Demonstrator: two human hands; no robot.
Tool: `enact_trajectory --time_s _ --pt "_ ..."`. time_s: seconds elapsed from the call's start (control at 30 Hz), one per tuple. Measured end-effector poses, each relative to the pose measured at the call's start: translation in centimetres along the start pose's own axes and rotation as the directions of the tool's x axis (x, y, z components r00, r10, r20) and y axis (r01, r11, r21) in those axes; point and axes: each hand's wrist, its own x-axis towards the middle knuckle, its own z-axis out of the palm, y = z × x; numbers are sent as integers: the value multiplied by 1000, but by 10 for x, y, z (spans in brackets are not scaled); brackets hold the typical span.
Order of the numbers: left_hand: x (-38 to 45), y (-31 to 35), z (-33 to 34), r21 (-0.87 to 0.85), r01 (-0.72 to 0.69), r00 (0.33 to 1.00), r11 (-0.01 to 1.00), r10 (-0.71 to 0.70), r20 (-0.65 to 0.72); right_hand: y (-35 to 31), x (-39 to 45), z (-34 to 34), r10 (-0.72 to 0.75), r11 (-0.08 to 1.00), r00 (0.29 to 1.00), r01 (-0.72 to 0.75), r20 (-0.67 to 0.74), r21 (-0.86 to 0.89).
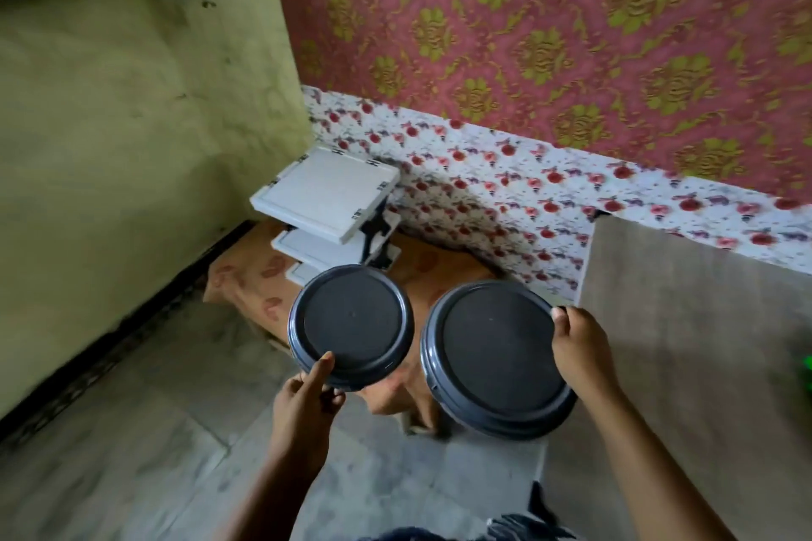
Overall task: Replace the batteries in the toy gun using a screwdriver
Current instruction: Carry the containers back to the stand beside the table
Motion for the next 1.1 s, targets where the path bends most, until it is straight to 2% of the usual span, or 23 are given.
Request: enact_trajectory --time_s 0.27,0.43,0.57,0.77,0.9,1.1 --pt "89 59 -54 -75 7 1000 997 -7 -10 -74 26 68 12 996 996 -4 85 -86" --pt "158 99 -56 -60 3 1000 998 -3 12 -114 69 120 19 997 998 -14 68 -74" --pt "201 129 -55 -20 34 999 999 -34 -5 -141 99 157 100 995 991 -100 85 0" --pt "266 175 -37 20 60 998 998 -60 4 -183 133 187 183 983 978 -180 98 -36" --pt "308 189 -13 58 114 991 992 -118 58 -191 141 193 238 970 970 -235 47 -61" --pt "368 193 29 232 177 958 956 -221 180 -203 119 198 353 934 931 -357 -96 -21"
